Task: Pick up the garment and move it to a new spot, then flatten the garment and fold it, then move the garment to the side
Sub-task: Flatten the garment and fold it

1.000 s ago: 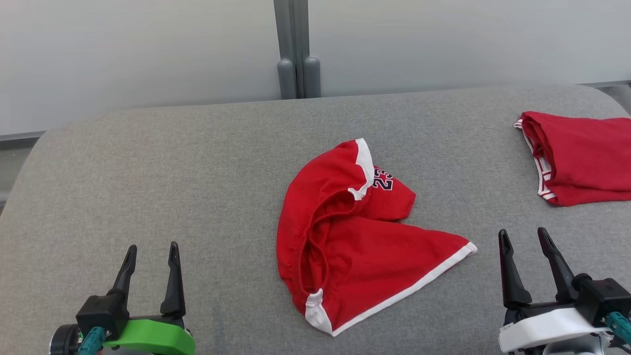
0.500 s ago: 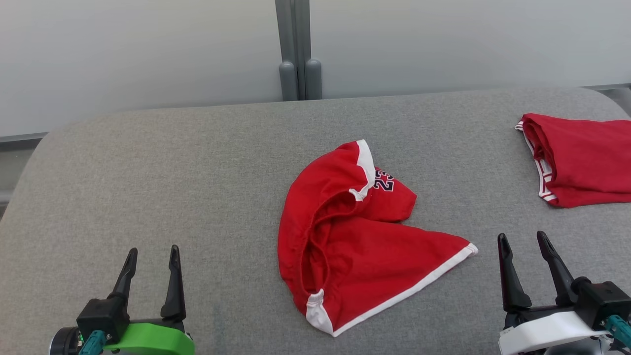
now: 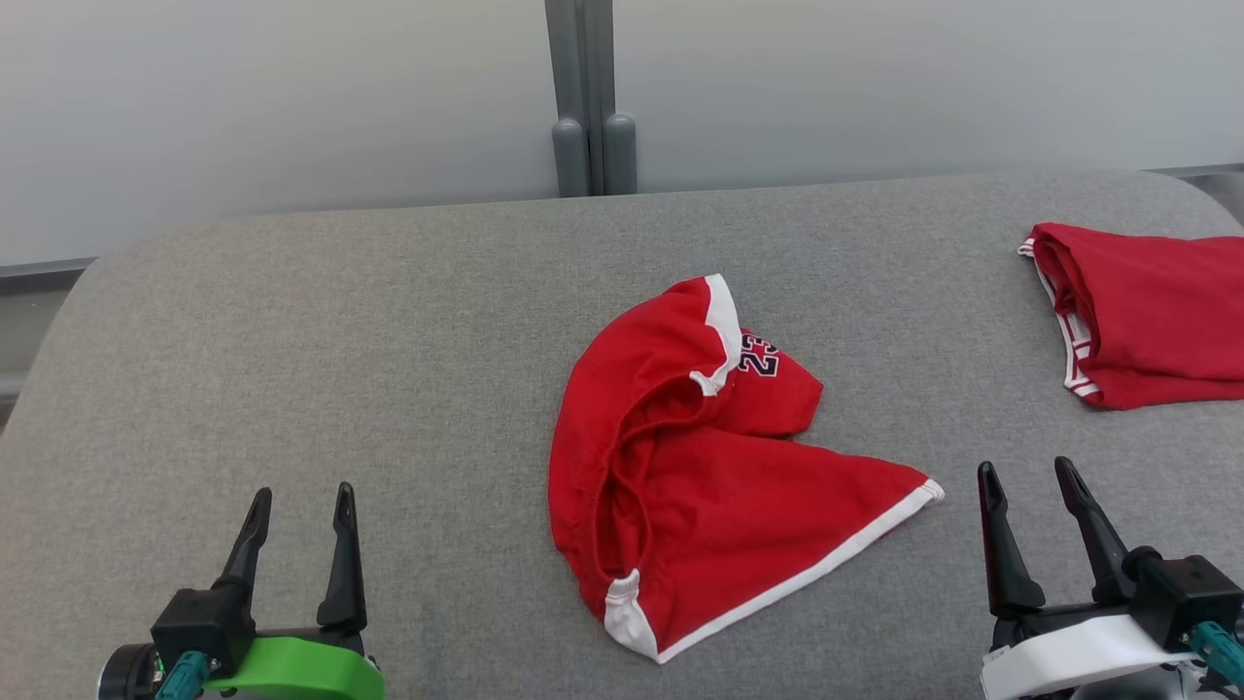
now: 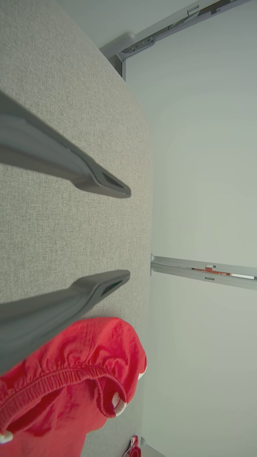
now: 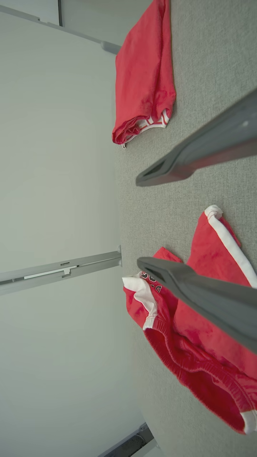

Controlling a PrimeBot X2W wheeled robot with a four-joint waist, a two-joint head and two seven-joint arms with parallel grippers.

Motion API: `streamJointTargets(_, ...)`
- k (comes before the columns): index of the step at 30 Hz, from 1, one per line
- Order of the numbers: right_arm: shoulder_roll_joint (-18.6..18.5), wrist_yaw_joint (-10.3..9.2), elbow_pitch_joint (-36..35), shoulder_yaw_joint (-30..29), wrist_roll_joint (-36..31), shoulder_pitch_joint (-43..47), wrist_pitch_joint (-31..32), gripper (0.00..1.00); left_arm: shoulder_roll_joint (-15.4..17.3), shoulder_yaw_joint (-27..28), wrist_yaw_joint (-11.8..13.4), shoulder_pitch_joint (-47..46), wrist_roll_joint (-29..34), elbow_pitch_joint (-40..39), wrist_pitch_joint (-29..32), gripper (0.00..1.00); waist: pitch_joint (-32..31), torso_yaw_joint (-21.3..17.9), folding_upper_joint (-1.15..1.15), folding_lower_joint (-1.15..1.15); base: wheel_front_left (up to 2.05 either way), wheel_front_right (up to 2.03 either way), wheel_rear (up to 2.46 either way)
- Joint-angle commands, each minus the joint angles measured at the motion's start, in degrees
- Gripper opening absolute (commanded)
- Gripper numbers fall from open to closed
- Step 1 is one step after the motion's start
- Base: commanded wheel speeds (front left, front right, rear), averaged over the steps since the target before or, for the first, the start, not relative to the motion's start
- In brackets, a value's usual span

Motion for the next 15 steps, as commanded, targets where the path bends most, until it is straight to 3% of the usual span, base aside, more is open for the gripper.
streamJointTargets(1,-0.1,-0.1,-0.1,0.1,0.2,0.0,-0.2,1.0,0.3,0.1,-0.1,0.8,0.7,-0.2,-0.2,1.0,0.0,0.0,0.0,0.0,0.0,0.0,0.0)
streamJointTargets(9,0.0,-0.1,0.3,-0.3,0.0,-0.2,-0.2,1.0,0.3,-1.2,-0.2,0.6,1.0,-0.3,-0.2,1.0,0.1,0.0,0.0,0.0,0.0,0.0,0.0)
streamJointTargets(15,-1.2,-0.1,2.1,-0.6,-0.8,-2.5,-0.2,1.0,1.4,-7.4,-0.2,-1.9,1.7,0.0,-0.2,1.0,0.6,-0.1,0.0,0.0,0.0,0.0,0.0)
